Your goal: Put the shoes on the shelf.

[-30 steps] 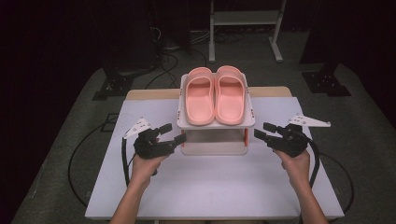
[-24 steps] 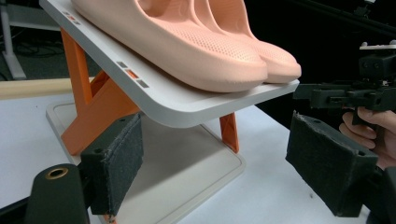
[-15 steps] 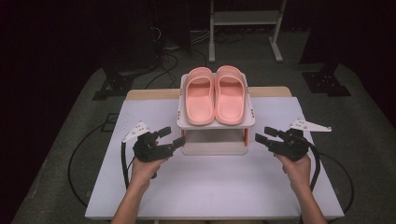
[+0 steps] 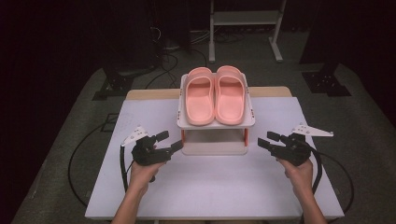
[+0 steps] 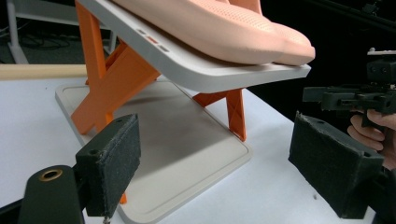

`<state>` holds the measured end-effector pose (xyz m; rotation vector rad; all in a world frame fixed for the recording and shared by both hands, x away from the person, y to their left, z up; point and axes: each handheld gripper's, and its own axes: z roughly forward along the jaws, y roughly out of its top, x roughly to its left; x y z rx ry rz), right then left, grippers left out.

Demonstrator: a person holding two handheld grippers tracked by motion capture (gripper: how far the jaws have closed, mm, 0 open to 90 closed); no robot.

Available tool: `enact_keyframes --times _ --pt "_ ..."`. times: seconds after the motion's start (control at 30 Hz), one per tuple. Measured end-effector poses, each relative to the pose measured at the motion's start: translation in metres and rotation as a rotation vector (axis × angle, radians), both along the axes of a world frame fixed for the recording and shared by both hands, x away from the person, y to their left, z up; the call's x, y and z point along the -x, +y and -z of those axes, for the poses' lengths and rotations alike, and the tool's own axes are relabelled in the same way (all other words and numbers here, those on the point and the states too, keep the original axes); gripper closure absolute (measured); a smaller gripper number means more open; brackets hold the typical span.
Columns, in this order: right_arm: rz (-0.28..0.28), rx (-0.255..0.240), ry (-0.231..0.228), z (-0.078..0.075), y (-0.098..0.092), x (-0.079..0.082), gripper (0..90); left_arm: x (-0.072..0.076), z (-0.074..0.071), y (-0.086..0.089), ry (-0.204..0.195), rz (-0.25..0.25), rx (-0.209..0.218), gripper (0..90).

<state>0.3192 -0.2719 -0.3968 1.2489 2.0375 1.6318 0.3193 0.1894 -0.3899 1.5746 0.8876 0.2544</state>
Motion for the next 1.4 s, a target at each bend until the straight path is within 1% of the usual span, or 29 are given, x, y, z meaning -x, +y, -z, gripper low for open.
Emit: enact_keyframes --times 0.33,0.37,0.53,0.57,0.67,0.93,0.97,1.4 --pt "0.01 0.004 0.009 0.006 -0.008 0.005 39.0 0.002 0.007 0.005 0.009 -0.01 0.002 16.0" --pt "0.012 0.005 0.012 0.008 -0.009 0.006 39.0 0.002 0.008 0.004 0.015 -0.012 0.001 15.1" --pt "0.013 0.006 0.017 0.012 -0.011 0.007 39.0 0.002 0.01 0.005 0.016 -0.01 -0.005 14.7" --pt "0.013 0.005 0.023 0.013 -0.012 0.008 39.0 0.003 0.011 0.005 0.017 -0.012 -0.001 14.5" --pt "0.012 0.006 0.018 0.014 -0.014 0.009 39.0 0.003 0.011 0.006 0.019 -0.012 -0.003 13.9" --pt "0.019 0.004 0.022 0.019 -0.018 0.013 37.1 0.005 0.014 0.01 0.017 -0.016 0.003 11.4" --pt "0.018 0.001 0.03 0.021 -0.019 0.014 36.8 0.006 0.015 0.012 0.017 -0.019 0.001 11.2" --pt "0.029 0.005 0.041 0.028 -0.03 0.021 36.3 0.009 0.023 0.019 0.026 -0.023 0.006 10.3"
